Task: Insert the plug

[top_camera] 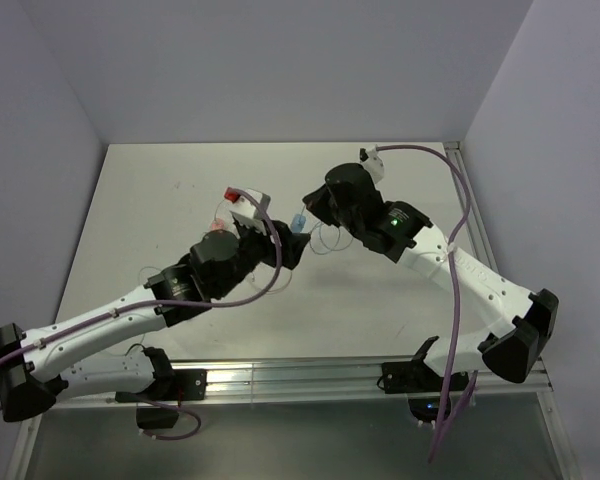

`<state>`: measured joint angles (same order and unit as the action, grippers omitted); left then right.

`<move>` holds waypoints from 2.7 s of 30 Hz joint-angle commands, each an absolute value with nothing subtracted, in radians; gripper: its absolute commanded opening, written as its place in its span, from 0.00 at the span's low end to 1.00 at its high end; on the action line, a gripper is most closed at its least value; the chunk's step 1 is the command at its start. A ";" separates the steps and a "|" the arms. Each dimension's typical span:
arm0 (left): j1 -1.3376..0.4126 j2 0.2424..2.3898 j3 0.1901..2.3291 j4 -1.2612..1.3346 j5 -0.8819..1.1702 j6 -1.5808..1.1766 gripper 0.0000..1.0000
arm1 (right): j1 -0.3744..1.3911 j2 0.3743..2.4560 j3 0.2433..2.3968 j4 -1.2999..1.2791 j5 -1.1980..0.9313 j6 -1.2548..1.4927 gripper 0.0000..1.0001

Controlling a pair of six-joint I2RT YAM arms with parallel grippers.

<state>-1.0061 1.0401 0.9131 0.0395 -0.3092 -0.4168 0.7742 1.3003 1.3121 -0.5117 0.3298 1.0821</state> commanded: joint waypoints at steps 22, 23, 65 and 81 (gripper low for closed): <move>-1.110 1.134 1.094 -0.147 -0.437 -0.343 0.72 | 0.870 1.373 1.542 -0.707 0.485 1.140 0.00; -1.079 1.137 1.103 -0.167 -0.386 -0.368 0.72 | 0.874 1.371 1.542 -0.706 0.483 1.140 0.00; -1.017 1.256 1.089 -0.138 -0.422 -0.405 0.41 | 0.907 1.396 1.574 -0.739 0.497 1.173 0.00; -0.752 1.074 1.052 -0.262 -0.230 -0.408 0.00 | 0.798 1.361 1.419 -0.494 0.062 0.864 0.81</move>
